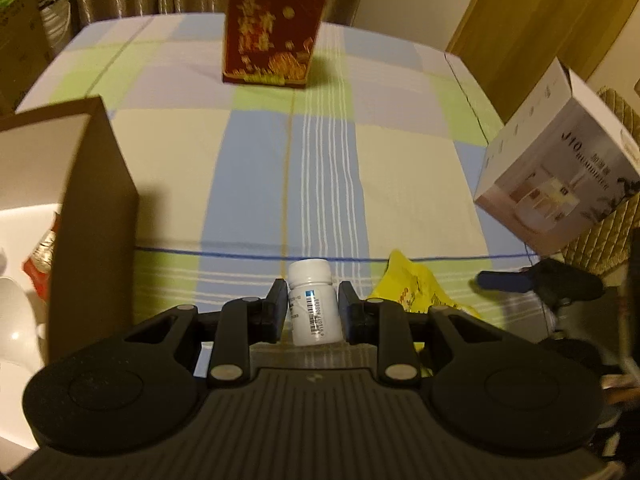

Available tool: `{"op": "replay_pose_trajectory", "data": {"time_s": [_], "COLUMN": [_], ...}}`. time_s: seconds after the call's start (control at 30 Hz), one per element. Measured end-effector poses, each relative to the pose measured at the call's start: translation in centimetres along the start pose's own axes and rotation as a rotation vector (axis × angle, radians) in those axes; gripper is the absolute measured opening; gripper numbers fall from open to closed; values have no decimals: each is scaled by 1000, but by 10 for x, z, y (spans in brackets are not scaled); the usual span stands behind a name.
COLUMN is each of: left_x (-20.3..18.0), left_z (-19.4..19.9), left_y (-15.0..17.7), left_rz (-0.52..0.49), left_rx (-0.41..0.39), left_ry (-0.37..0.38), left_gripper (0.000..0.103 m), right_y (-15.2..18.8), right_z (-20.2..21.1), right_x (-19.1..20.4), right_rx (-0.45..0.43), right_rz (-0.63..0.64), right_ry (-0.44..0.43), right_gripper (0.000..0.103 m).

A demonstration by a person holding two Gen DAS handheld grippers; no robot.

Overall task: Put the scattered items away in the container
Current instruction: 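Lift the pill bottle with the left gripper while the right gripper grasps the yellow packet, then carry the pill bottle and yellow packet over the brown box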

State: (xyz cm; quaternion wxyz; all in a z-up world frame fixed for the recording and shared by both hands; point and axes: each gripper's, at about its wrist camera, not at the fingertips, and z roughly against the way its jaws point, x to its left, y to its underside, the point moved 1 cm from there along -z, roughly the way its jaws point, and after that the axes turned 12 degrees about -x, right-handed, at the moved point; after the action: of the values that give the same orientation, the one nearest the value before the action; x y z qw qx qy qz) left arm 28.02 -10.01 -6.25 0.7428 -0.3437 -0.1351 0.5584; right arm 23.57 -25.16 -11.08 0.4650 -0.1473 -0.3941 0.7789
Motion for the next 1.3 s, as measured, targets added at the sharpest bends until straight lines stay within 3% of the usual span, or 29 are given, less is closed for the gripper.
{"op": "replay_pose_trajectory", "data": {"time_s": [0.07,0.37,0.87,1.3], "left_x": [2,12,23,49], "left_z": [7,34,79,120], "left_y": [-1,2,15,15], "left_rz": [4,22,39,29], "left_rx": [-13,-51,-111,-177], "left_ry": [-2,-18,-23,9], "left_gripper": [22,22,22,22], "right_y": [3,7,-9,-39], "right_z": [-5,2,50,72], "right_x": [1,7,29,82], "right_rx": [0,19,-25,-96], "right_rz": [21,75,35,16], "right_ry": [11,52,49,28], "right_gripper": [84,65,62,62]}}
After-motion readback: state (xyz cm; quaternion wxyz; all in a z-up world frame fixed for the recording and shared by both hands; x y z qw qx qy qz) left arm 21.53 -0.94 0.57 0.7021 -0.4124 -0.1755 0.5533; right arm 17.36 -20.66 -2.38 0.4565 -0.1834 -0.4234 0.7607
